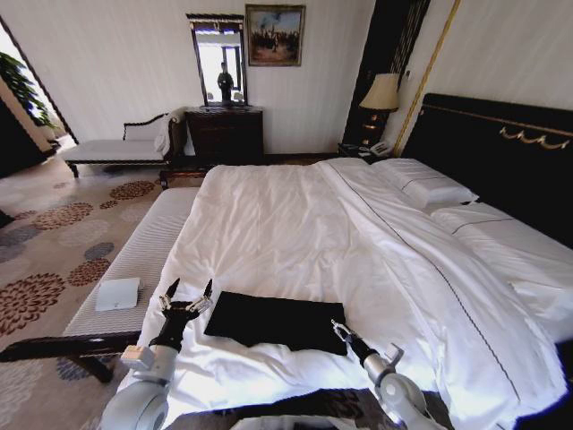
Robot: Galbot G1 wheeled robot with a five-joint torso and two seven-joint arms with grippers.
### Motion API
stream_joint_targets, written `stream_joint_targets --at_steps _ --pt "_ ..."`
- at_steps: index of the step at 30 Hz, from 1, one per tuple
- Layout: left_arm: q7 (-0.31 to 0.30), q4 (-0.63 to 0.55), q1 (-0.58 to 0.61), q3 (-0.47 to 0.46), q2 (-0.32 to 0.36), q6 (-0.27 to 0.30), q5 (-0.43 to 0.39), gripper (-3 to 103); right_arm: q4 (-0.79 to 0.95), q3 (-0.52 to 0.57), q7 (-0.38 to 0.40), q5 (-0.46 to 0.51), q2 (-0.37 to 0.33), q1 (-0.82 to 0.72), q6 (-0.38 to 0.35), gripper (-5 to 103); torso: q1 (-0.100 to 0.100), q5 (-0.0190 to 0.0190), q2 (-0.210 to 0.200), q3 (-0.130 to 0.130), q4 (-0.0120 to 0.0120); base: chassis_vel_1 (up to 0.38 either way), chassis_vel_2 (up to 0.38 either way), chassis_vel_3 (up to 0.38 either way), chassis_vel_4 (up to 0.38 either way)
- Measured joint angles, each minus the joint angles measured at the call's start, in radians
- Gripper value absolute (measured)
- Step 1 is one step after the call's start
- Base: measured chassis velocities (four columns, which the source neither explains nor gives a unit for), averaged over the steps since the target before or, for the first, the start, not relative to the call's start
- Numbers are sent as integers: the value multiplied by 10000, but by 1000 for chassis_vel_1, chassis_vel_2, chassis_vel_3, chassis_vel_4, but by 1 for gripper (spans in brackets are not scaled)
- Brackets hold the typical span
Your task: Fold the clothes on the bed.
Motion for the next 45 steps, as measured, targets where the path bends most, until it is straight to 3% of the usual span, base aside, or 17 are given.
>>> stream_joint_targets --at_steps 1,2,3,8,15,33,45 --pt "0 1 0 0 0 0 0 100 3 -3 2 0 4 0 0 58 0 0 0 0 0 0 0 0 0" --pt "0 3 -1 0 0 0 -1 100 41 -22 19 -4 28 -7 -1 47 0 0 0 0 -1 0 0 0 0" --pt "0 3 -1 0 0 0 -1 100 41 -22 19 -4 28 -7 -1 47 0 0 0 0 -1 0 0 0 0" --pt "0 7 -1 0 0 0 -7 100 204 -36 52 -84 189 -109 6 25 0 -1 -1 0 0 0 0 0 0" --pt "0 7 -2 0 0 0 -7 100 344 -47 196 -399 333 -118 280 6 0 -1 -1 0 0 0 0 0 0" --pt "0 8 -2 0 0 1 -8 100 1458 29 546 -783 348 -325 679 5 0 -2 0 0 -1 0 0 0 0" --pt "5 8 -2 0 0 2 -8 100 1791 238 443 -1631 -672 201 1068 5 0 -1 0 0 0 0 0 0 0"
